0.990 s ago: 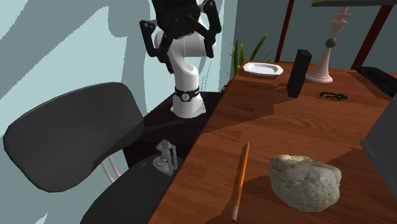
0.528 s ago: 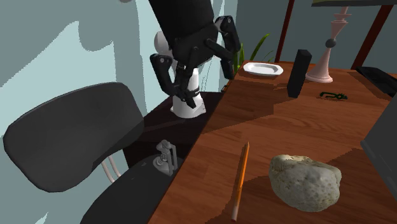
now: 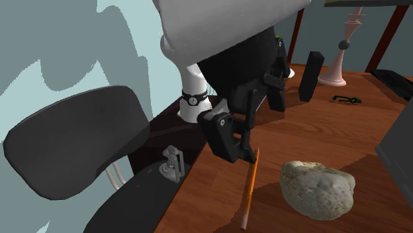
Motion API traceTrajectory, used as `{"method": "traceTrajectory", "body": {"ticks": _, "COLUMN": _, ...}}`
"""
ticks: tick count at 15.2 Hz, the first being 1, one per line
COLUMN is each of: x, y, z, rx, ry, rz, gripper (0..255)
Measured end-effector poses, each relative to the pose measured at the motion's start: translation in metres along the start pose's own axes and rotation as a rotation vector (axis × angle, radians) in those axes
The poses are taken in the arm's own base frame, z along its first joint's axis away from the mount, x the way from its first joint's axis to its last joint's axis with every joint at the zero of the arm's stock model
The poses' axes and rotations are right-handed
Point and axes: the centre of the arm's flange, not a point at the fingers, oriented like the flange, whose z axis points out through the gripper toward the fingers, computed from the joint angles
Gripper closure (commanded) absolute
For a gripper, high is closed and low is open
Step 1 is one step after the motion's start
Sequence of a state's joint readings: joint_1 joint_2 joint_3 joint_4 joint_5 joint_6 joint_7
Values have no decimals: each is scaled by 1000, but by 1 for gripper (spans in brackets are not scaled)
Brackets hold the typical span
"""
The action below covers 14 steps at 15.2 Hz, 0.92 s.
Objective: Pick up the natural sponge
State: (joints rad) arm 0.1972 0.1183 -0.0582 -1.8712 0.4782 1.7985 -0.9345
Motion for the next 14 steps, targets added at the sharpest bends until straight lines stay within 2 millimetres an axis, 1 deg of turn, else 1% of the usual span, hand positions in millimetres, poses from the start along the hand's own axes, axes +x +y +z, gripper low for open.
{"method": "traceTrajectory", "body": {"ticks": 5, "x": 59, "y": 14, "z": 25, "rx": 74, "ry": 28, "rz": -146, "gripper": 0}}
{"method": "traceTrajectory", "body": {"ticks": 7, "x": 78, "y": 18, "z": 30, "rx": 97, "ry": 37, "rz": -193, "gripper": 0}}
{"method": "traceTrajectory", "body": {"ticks": 10, "x": 83, "y": 24, "z": 42, "rx": 105, "ry": 40, "rz": -209, "gripper": 0}}
{"method": "traceTrajectory", "body": {"ticks": 14, "x": 80, "y": 34, "z": 60, "rx": 107, "ry": 41, "rz": -211, "gripper": 0}}
